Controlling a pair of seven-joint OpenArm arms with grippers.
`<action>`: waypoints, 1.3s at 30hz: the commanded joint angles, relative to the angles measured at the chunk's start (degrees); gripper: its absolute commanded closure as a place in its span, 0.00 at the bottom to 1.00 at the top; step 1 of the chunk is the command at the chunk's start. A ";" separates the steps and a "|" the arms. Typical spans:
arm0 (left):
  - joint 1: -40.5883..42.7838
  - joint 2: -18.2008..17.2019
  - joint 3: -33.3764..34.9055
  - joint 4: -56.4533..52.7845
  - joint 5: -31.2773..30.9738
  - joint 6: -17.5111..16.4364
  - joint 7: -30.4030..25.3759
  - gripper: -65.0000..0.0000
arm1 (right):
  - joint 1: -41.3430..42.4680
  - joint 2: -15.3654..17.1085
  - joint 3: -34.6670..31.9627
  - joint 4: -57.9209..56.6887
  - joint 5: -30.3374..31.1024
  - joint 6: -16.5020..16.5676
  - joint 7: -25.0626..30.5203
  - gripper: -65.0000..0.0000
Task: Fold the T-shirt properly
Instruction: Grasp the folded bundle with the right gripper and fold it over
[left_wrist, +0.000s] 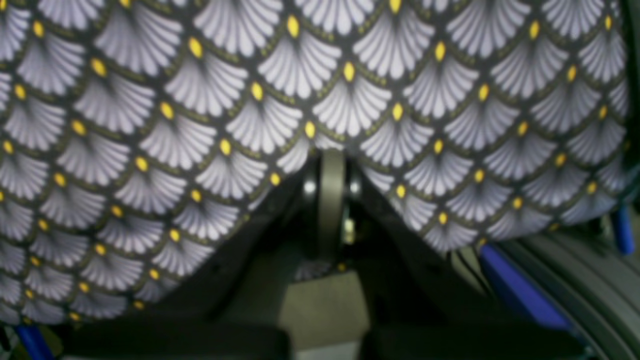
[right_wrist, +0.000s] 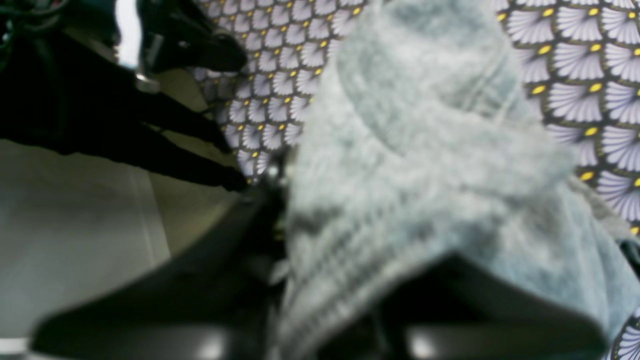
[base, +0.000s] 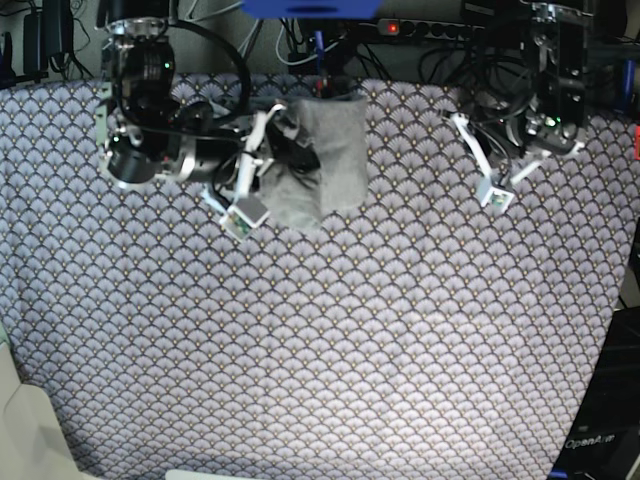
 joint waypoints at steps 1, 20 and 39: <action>-0.48 -0.53 -0.30 1.46 -0.32 -0.25 -0.56 1.00 | 0.46 0.25 0.02 0.77 1.78 0.36 1.06 0.70; -0.39 -0.44 -0.30 1.28 0.03 -0.25 -0.56 1.00 | 4.33 -1.15 -6.93 1.21 2.13 0.36 0.97 0.46; 2.07 -0.62 -7.15 1.81 -0.23 -7.63 -0.47 1.00 | 6.70 11.51 -9.30 0.95 -6.31 0.36 3.87 0.84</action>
